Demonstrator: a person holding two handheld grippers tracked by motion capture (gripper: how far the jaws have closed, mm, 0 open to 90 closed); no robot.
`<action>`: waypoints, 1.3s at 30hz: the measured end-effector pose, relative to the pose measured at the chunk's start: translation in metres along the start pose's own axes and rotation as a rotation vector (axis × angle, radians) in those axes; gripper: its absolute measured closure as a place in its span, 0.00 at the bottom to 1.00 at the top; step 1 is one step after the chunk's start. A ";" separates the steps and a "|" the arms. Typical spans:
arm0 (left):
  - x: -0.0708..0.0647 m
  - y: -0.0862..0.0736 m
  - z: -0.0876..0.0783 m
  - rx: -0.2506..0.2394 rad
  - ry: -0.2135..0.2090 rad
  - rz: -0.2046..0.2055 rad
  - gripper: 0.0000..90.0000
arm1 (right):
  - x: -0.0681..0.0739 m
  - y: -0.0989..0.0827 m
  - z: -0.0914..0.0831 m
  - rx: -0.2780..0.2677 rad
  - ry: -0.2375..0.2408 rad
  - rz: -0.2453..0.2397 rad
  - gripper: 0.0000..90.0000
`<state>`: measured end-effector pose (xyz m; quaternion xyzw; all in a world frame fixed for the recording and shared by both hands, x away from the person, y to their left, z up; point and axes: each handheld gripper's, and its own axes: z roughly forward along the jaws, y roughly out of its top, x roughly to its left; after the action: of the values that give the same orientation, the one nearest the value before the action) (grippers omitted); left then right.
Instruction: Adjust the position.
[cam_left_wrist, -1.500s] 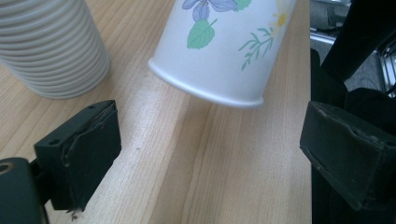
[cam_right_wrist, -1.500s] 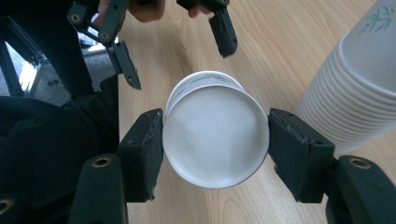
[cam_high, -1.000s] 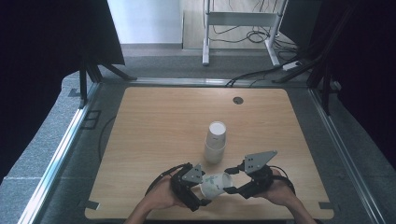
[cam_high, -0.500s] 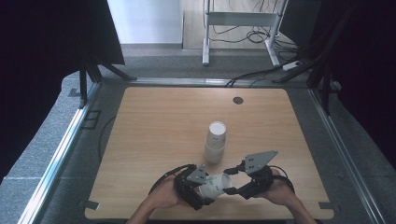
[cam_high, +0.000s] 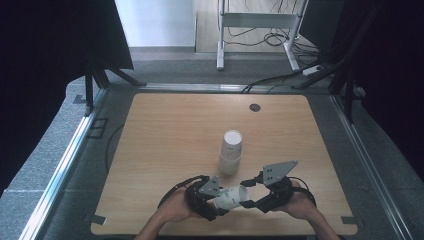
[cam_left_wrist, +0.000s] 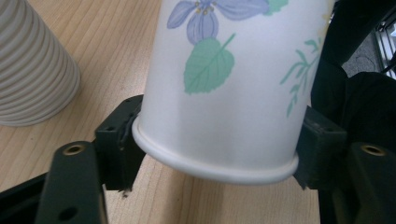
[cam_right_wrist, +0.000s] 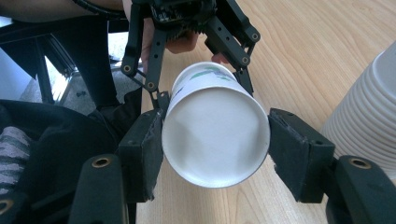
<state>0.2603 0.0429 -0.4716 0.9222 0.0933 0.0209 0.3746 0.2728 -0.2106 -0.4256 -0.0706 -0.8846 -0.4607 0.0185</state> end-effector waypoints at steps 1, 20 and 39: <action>0.000 0.000 0.000 0.000 0.001 -0.003 0.36 | 0.000 0.000 0.000 0.002 0.001 0.000 0.42; -0.002 0.007 -0.010 0.046 0.042 0.010 0.44 | -0.001 0.001 0.003 0.039 -0.023 0.026 0.35; -0.009 0.016 -0.010 0.195 0.147 0.073 0.43 | 0.009 0.008 0.009 0.215 -0.116 -0.021 0.24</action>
<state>0.2532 0.0370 -0.4528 0.9531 0.0883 0.0929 0.2743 0.2655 -0.1971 -0.4233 -0.0856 -0.9291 -0.3585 -0.0298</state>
